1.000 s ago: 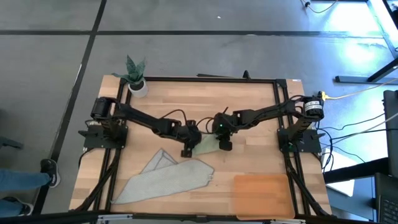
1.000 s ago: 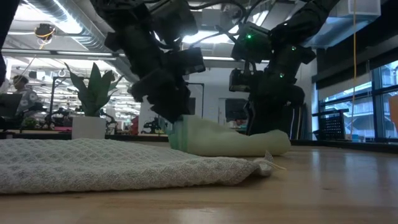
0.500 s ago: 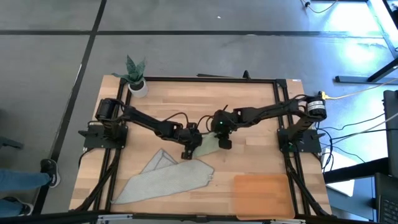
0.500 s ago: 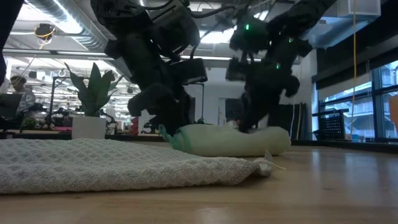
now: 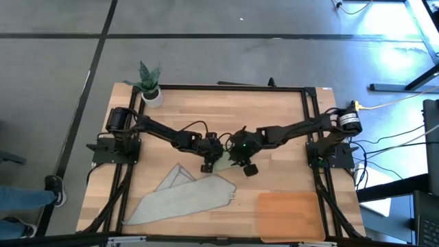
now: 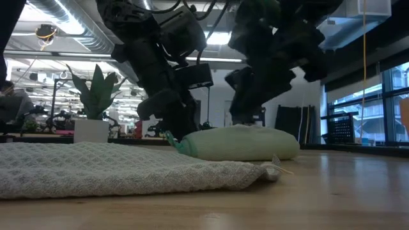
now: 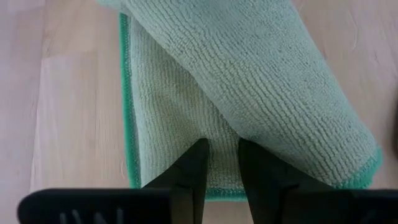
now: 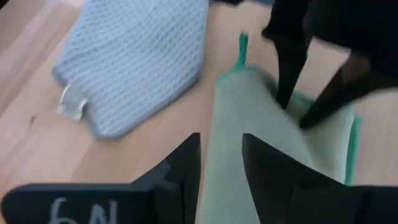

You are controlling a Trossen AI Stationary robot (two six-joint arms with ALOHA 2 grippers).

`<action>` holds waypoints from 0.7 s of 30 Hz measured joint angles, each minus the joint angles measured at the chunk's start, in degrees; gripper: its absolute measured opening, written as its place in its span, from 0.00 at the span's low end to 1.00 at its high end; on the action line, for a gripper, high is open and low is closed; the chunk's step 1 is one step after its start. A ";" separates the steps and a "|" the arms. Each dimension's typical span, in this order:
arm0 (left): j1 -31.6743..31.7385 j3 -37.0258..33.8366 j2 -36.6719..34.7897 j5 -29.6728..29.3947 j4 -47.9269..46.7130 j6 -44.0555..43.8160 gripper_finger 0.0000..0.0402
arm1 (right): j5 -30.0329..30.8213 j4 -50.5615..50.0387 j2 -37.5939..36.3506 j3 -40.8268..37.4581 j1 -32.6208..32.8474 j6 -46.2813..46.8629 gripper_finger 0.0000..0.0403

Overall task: Roll microfiber towels into tight, uniform cylinder then place into a basket
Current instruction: Roll the green microfiber towel

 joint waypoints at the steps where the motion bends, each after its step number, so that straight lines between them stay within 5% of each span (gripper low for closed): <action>1: -0.02 -0.01 0.01 0.02 0.03 -0.03 0.21 | -0.28 1.49 0.73 0.01 0.10 -0.99 0.30; 21: 0.00 -0.11 0.11 0.71 0.74 -0.13 0.21 | 2.08 13.09 9.03 0.02 -4.48 -6.01 0.30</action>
